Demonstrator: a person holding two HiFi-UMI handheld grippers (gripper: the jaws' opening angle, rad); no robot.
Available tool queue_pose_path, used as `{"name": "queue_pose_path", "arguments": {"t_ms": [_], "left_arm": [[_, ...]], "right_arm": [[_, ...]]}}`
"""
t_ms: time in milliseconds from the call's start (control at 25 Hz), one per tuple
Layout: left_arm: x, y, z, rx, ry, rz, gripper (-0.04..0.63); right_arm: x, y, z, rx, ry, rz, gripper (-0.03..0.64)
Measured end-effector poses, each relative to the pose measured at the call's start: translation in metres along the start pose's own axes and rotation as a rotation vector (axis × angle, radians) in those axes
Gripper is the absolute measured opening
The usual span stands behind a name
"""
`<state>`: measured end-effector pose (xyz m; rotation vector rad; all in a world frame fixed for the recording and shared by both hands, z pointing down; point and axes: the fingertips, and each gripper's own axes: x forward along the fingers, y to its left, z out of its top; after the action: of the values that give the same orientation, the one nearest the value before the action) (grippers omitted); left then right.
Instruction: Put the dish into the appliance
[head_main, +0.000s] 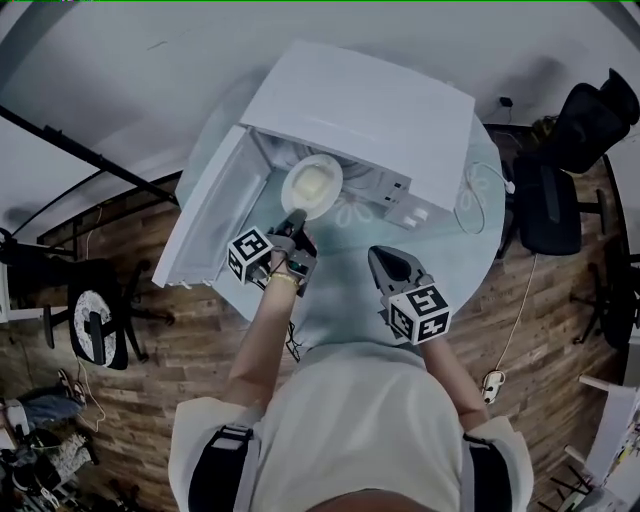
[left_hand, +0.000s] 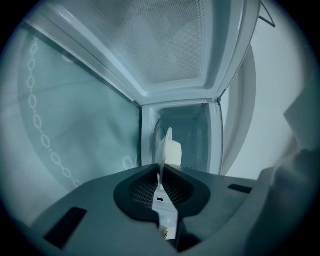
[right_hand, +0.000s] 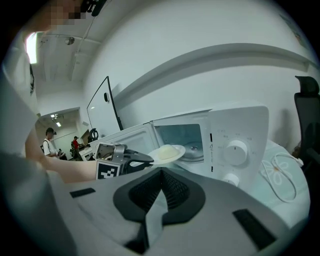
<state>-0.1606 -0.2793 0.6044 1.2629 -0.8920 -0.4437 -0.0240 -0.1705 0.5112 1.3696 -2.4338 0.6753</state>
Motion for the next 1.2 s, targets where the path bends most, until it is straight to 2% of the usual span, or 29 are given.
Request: {"name": "queue_pose_path", "arguments": {"t_ms": [520, 1200], "left_arm": [[0.062, 0.004, 0.023, -0.005, 0.028, 0.017, 0.034], [0.112, -0.003, 0.026, -0.012, 0.061, 0.035, 0.032]], "right_arm": [[0.006, 0.0, -0.02, 0.036, 0.054, -0.008, 0.006], [0.007, -0.004, -0.031, 0.053, 0.083, -0.032, 0.006]]}}
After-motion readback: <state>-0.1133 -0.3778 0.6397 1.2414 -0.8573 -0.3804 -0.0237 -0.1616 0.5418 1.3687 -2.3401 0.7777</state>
